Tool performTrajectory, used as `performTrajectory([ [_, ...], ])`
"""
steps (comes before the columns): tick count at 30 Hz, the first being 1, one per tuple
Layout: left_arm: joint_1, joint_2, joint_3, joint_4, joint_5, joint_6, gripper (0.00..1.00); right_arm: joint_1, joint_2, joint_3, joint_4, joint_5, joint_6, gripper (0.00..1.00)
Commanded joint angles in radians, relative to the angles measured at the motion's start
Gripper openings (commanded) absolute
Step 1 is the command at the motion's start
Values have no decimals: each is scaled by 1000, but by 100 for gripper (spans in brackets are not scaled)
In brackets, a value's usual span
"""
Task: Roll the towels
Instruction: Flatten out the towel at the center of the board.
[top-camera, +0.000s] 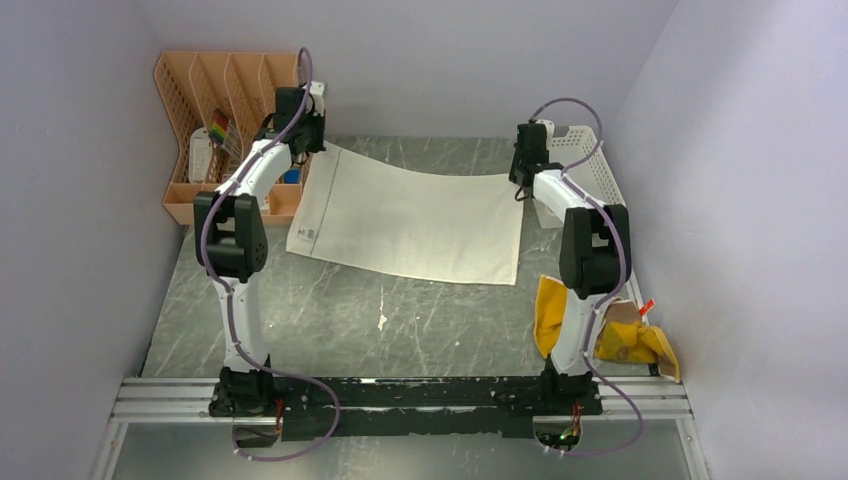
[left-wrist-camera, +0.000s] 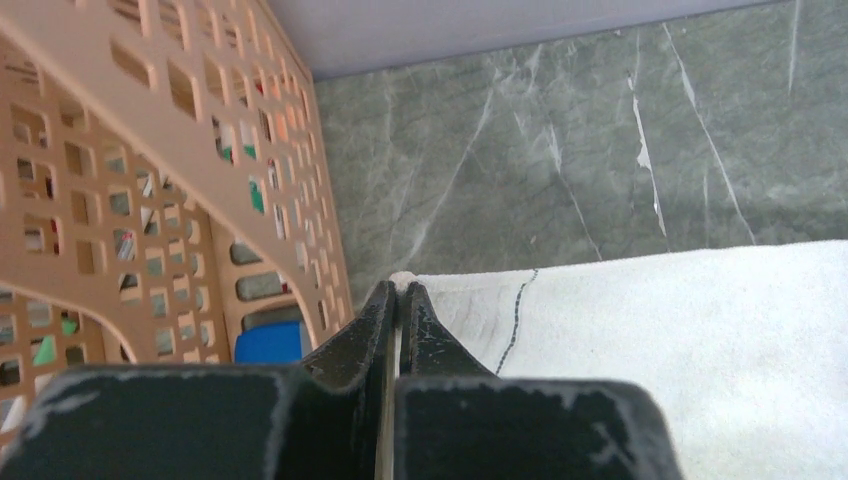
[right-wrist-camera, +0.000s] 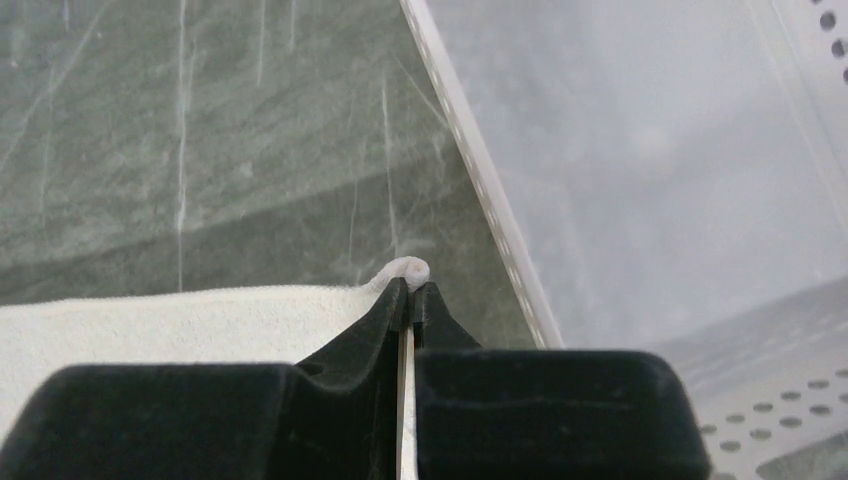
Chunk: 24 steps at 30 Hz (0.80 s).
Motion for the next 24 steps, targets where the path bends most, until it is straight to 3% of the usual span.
performTrajectory([
  [1,2,47,100,105,30,34,7,-17,64,99,46,4,-60,0],
  [6,2,126,203,90,24,68,7,-32,124,204,32,9,-95,0],
  [14,2,89,73,282,77,98,7,-58,152,269,35,14,-130,0],
  [24,2,166,171,263,117,72,7,-75,240,421,59,-97,-249,0],
])
